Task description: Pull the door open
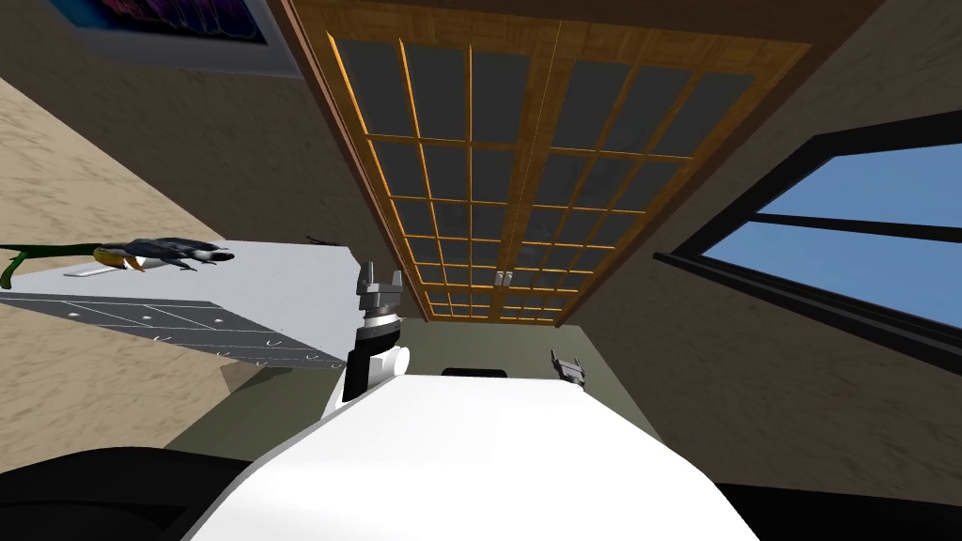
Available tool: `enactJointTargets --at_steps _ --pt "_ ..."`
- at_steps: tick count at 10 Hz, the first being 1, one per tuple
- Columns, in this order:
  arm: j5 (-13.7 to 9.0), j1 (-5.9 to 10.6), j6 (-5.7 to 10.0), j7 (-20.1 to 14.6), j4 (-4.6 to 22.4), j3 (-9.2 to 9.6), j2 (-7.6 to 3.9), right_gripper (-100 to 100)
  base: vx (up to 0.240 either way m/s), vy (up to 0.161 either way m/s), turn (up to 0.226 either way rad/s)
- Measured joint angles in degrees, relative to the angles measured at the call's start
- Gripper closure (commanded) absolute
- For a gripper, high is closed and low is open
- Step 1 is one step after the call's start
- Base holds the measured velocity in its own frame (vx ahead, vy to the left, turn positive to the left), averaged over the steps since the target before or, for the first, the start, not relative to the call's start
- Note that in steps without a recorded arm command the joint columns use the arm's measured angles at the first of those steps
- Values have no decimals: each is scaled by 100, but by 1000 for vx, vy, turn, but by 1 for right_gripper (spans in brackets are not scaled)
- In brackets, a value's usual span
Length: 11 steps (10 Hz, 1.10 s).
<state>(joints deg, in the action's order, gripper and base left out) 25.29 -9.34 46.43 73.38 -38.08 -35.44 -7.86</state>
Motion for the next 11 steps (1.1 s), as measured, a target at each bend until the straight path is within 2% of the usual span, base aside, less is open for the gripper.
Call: enactJointTargets --at_steps 2,4,6,7,8,10,11 --pt "-9 93 44 44 164 -208 18 -100 104 -47 152" --pt "12 176 45 30 137 -308 91 -100 178 -25 129" --pt "37 299 22 29 67 -335 200 -100 178 -8 122" --pt "32 431 95 49 209 -360 177 -100 177 -25 120" --pt "54 506 66 44 113 -342 250 -100 198 -27 123" --pt "60 710 160 87 224 -345 307 -100 183 -35 109" --pt "90 731 109 35 63 -298 363 -100 171 -17 85"
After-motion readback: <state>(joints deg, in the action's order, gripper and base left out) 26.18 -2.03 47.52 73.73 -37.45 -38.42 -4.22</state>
